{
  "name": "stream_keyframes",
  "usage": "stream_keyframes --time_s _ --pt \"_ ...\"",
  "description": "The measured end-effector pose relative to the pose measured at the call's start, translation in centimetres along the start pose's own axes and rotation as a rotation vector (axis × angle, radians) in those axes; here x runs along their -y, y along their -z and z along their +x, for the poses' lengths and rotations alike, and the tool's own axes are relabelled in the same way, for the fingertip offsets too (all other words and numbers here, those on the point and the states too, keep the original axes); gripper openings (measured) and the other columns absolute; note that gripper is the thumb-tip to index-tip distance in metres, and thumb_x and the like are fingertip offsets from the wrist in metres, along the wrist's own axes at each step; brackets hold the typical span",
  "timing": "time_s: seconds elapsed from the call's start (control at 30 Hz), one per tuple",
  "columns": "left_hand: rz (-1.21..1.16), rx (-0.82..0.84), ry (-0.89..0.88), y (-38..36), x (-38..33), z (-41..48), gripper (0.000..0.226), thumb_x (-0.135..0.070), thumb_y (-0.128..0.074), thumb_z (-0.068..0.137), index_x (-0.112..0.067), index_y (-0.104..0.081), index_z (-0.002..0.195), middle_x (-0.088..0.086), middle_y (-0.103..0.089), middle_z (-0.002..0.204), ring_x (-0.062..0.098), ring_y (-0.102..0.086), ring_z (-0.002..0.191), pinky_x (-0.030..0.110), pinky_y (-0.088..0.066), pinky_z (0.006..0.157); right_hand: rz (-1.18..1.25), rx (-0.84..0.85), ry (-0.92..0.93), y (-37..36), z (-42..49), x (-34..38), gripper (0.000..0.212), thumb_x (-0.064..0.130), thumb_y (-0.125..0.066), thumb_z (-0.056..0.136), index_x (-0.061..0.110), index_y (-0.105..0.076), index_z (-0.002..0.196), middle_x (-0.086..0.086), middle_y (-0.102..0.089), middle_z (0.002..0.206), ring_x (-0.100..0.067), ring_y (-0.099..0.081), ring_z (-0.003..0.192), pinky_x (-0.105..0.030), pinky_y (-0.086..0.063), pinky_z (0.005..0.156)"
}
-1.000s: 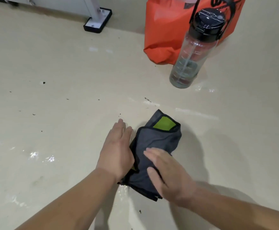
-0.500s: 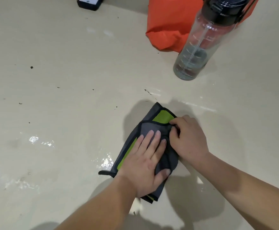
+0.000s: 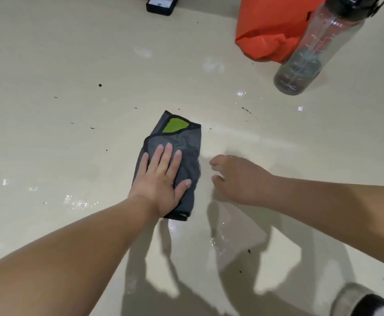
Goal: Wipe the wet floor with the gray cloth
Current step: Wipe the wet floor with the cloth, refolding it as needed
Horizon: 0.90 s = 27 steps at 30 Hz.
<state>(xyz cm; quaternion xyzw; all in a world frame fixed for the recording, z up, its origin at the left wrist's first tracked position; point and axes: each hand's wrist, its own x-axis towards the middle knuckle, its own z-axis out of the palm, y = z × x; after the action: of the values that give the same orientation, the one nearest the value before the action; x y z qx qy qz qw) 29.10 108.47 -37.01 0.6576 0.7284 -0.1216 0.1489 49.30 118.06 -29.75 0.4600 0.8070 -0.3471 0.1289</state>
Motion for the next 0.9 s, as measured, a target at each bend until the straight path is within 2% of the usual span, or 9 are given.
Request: stream_keyframes --time_s 0.13,0.23,0.37,0.47,0.6,0.7,0.77,0.83,0.9 --pt "-0.040 -0.126 -0.047 -1.6 0.6 -0.4 0.078 -0.067 -0.004 0.100 -0.023 0.013 0.162 0.006 0.017 0.171 0.024 0.020 0.157 0.052 0.010 0.126 -0.142 0.041 -0.082 -2.4 -2.6 2.5 0.038 0.033 -0.047 0.102 0.014 -0.051 0.134 -0.005 -0.057 0.136 -0.029 -0.055 0.126 -0.042 -0.045 0.105" --pt "-0.069 -0.186 -0.104 -2.7 1.9 -1.7 0.080 -0.068 -0.010 0.099 -0.024 0.002 0.164 0.007 0.007 0.173 0.025 0.012 0.158 0.051 0.005 0.127 -0.373 0.133 -0.088 -3.2 -3.4 4.4 0.030 0.044 -0.044 0.102 0.016 -0.050 0.111 -0.005 -0.058 0.122 -0.030 -0.058 0.114 -0.044 -0.047 0.098" --pt "-0.127 -0.257 -0.146 -4.4 4.6 -5.8 0.082 -0.068 -0.024 0.097 -0.021 -0.018 0.164 0.012 -0.010 0.172 0.029 -0.004 0.159 0.052 -0.007 0.127 -0.472 0.213 -0.108 -4.2 -2.6 9.3 0.034 0.048 -0.042 0.102 0.018 -0.049 0.116 -0.005 -0.057 0.125 -0.031 -0.058 0.114 -0.044 -0.049 0.097" --pt "-0.139 -0.266 -0.147 -5.0 9.2 -7.8 0.080 -0.069 -0.026 0.097 -0.024 -0.019 0.164 0.009 -0.010 0.172 0.025 -0.005 0.159 0.049 -0.008 0.127 -0.461 0.152 -0.078 -6.7 -0.3 13.4 0.023 0.041 -0.041 0.102 0.023 -0.047 0.113 -0.003 -0.054 0.125 -0.029 -0.056 0.117 -0.040 -0.048 0.092" --pt "-0.180 -0.297 0.118 -5.7 17.3 -10.1 0.078 -0.071 -0.018 0.099 -0.030 -0.007 0.165 0.004 0.002 0.173 0.019 0.007 0.159 0.047 -0.002 0.128 -0.356 -0.058 0.000 -10.7 1.6 18.4 0.013 0.028 -0.038 0.101 0.022 -0.048 0.106 -0.001 -0.042 0.102 -0.027 -0.048 0.105 -0.035 -0.034 0.076" --pt "-0.235 -0.295 0.347 -6.9 20.1 -12.6 0.078 -0.070 -0.014 0.099 -0.027 -0.005 0.165 0.007 0.004 0.173 0.021 0.010 0.159 0.047 0.002 0.128 -0.329 -0.024 0.044 -12.8 1.4 20.2 0.008 0.024 -0.035 0.100 0.023 -0.038 0.093 0.003 -0.038 0.092 -0.023 -0.042 0.094 -0.035 -0.032 0.072" --pt "-0.258 -0.308 0.453 -7.5 19.2 -13.8 0.078 -0.068 -0.010 0.100 -0.024 -0.005 0.165 0.010 0.002 0.173 0.025 0.009 0.159 0.048 0.002 0.128 -0.300 -0.060 0.080 -13.3 1.1 20.0 0.008 0.025 -0.037 0.100 0.021 -0.040 0.093 0.002 -0.042 0.094 -0.024 -0.046 0.095 -0.035 -0.035 0.073" --pt "-0.258 -0.291 0.516 -7.9 17.2 -14.0 0.079 -0.065 -0.006 0.100 -0.020 -0.003 0.165 0.014 0.003 0.172 0.030 0.009 0.158 0.051 0.001 0.127 -0.279 -0.097 0.098 -13.2 0.8 19.1 0.017 0.029 -0.040 0.100 0.020 -0.052 0.107 0.000 -0.051 0.103 -0.025 -0.052 0.105 -0.035 -0.043 0.079" --pt "-0.285 -0.271 0.533 -7.9 15.0 -14.0 0.081 -0.063 -0.005 0.100 -0.015 -0.007 0.165 0.019 0.000 0.171 0.035 0.006 0.158 0.054 -0.001 0.126 -0.266 -0.095 0.064 -12.7 0.3 18.1 0.023 0.033 -0.041 0.101 0.024 -0.057 0.116 0.001 -0.056 0.112 -0.024 -0.053 0.111 -0.036 -0.046 0.085"
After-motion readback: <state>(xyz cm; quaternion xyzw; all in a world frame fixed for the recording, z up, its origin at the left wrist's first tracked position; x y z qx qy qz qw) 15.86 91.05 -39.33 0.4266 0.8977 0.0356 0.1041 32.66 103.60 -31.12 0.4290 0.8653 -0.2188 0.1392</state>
